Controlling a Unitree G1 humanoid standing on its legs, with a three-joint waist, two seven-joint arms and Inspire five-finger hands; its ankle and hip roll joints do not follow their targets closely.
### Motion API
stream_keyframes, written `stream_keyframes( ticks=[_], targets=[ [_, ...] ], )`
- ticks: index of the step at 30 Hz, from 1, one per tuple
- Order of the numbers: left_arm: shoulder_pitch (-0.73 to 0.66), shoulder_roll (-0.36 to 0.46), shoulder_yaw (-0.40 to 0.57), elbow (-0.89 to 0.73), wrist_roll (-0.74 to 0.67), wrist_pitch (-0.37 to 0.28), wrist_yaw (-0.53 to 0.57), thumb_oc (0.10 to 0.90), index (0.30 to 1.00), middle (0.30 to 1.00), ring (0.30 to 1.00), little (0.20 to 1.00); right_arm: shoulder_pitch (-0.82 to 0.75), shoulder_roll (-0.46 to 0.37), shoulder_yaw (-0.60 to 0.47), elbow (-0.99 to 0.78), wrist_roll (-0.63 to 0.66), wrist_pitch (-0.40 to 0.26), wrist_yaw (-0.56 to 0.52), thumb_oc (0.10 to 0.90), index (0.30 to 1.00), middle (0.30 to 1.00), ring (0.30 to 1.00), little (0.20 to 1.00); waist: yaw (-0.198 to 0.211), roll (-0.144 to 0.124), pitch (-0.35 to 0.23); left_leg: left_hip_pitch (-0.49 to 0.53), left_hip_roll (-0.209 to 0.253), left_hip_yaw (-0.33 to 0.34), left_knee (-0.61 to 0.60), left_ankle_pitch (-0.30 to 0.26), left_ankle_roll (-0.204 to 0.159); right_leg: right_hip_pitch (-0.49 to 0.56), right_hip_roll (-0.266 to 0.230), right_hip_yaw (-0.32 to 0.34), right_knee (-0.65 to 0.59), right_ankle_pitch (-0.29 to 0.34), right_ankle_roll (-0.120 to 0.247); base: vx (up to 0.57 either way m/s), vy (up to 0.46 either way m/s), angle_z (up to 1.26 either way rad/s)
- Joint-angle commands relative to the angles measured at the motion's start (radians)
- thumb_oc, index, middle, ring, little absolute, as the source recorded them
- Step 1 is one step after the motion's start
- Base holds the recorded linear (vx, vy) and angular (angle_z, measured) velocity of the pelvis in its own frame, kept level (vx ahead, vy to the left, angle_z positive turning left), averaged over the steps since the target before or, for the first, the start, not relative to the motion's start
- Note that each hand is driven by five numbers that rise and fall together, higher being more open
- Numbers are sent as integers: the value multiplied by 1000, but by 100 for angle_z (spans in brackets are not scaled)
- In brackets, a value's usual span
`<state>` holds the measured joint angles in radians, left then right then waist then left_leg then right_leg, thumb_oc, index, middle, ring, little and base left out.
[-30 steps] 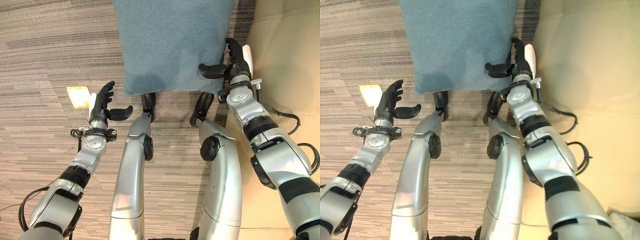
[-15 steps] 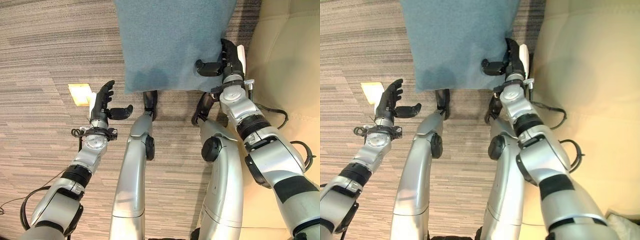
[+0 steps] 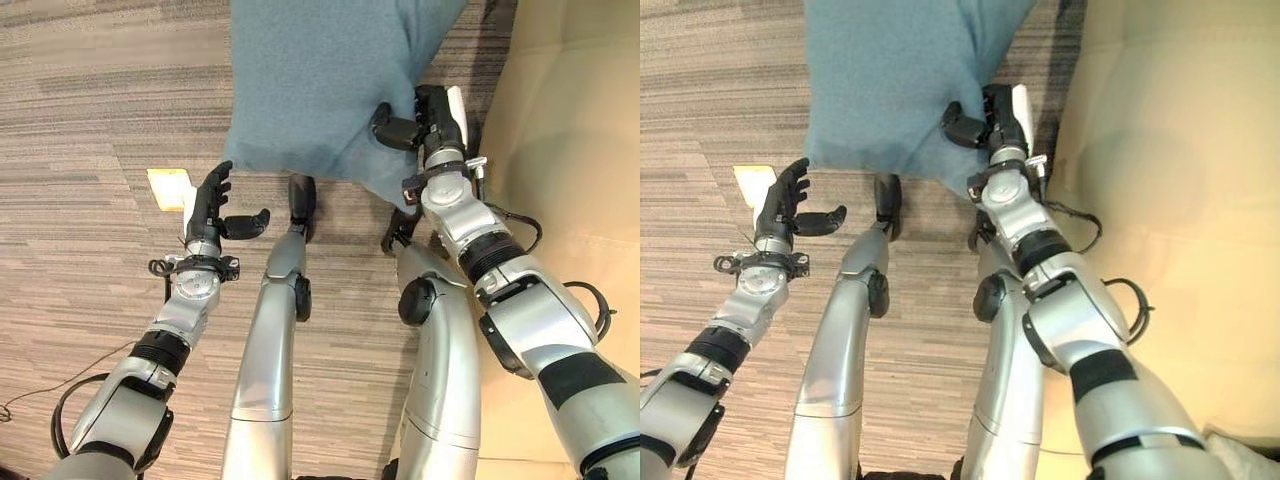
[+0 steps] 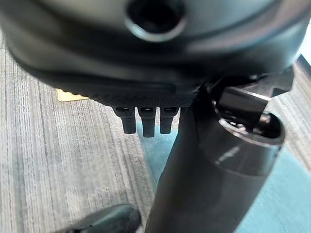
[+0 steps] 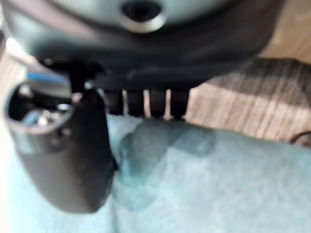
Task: Pick up all the scattered cushions and arrange them neatly on the sofa.
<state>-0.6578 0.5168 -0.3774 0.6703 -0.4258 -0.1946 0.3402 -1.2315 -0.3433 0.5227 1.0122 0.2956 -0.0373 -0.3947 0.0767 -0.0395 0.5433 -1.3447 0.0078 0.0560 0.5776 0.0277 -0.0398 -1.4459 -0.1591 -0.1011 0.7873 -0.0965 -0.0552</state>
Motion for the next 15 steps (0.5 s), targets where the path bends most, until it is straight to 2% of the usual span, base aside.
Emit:
stream_keyframes(
  ticks=[1, 2, 3, 7, 9, 10, 11, 12, 15],
  targets=[
    [109, -5, 81, -46, 38, -35, 36, 800, 900, 900, 900, 900, 23, 9, -25, -135, -33, -70, -23, 400, 300, 300, 300, 300, -34, 41, -23, 103, -9, 9, -101, -70, 49, 139, 68, 57, -100, -7, 129, -59, -5, -4],
    [111, -5, 80, -47, 38, -35, 36, 800, 900, 900, 900, 900, 25, 9, -25, -137, -33, -69, -24, 400, 300, 300, 300, 300, -33, 41, -23, 108, -9, 9, -105, -68, 49, 144, 68, 56, -103, -6, 129, -93, -42, -7],
    [120, -10, 93, -67, 48, -34, 30, 800, 900, 900, 900, 900, 53, -12, -42, -194, -63, -78, -31, 400, 300, 300, 300, 300, -36, 33, -24, 170, -4, 8, -153, -55, 39, 200, 68, 44, -144, 3, 135, -93, -46, -8],
    [152, -23, 111, -112, 63, -35, 15, 800, 900, 900, 900, 900, 107, -60, -70, -317, -124, -88, -45, 400, 300, 300, 300, 300, -44, 15, -24, 301, -1, 9, -244, -33, 22, 316, 71, 26, -220, 22, 144, -91, -42, -1],
    [161, -23, 116, -125, 71, -37, 12, 800, 900, 900, 900, 900, 120, -76, -78, -354, -146, -88, -50, 400, 300, 300, 300, 300, -45, 10, -27, 332, 0, 10, -265, -30, 16, 346, 70, 21, -246, 26, 145, -91, -42, -2],
    [191, -32, 130, -153, 73, -37, -1, 800, 900, 900, 900, 900, 166, -107, -94, -434, -198, -92, -52, 400, 300, 300, 300, 300, -50, -6, -46, 386, 5, 22, -311, 9, 9, 400, 72, -5, -298, 63, 142, -111, -41, -5],
    [192, -32, 130, -155, 73, -36, 0, 800, 900, 900, 900, 900, 169, -107, -94, -437, -199, -91, -52, 400, 300, 300, 300, 300, -50, -5, -44, 391, 5, 21, -315, 12, 9, 405, 72, -6, -302, 65, 142, -139, -81, -6],
    [223, -45, 149, -177, 66, -35, -12, 800, 900, 900, 900, 900, 215, -129, -109, -511, -247, -95, -48, 400, 300, 300, 300, 300, -57, -22, -69, 444, 10, 25, -337, 12, 1, 456, 71, -20, -328, 70, 143, -48, -61, -4],
    [264, -56, 169, -207, 56, -35, -23, 800, 900, 900, 900, 900, 267, -156, -124, -577, -296, -88, -41, 400, 300, 300, 300, 300, -62, -36, -90, 513, 14, 24, -363, 10, -5, 522, 73, -32, -363, 75, 144, -38, -57, -5]
  ],
)
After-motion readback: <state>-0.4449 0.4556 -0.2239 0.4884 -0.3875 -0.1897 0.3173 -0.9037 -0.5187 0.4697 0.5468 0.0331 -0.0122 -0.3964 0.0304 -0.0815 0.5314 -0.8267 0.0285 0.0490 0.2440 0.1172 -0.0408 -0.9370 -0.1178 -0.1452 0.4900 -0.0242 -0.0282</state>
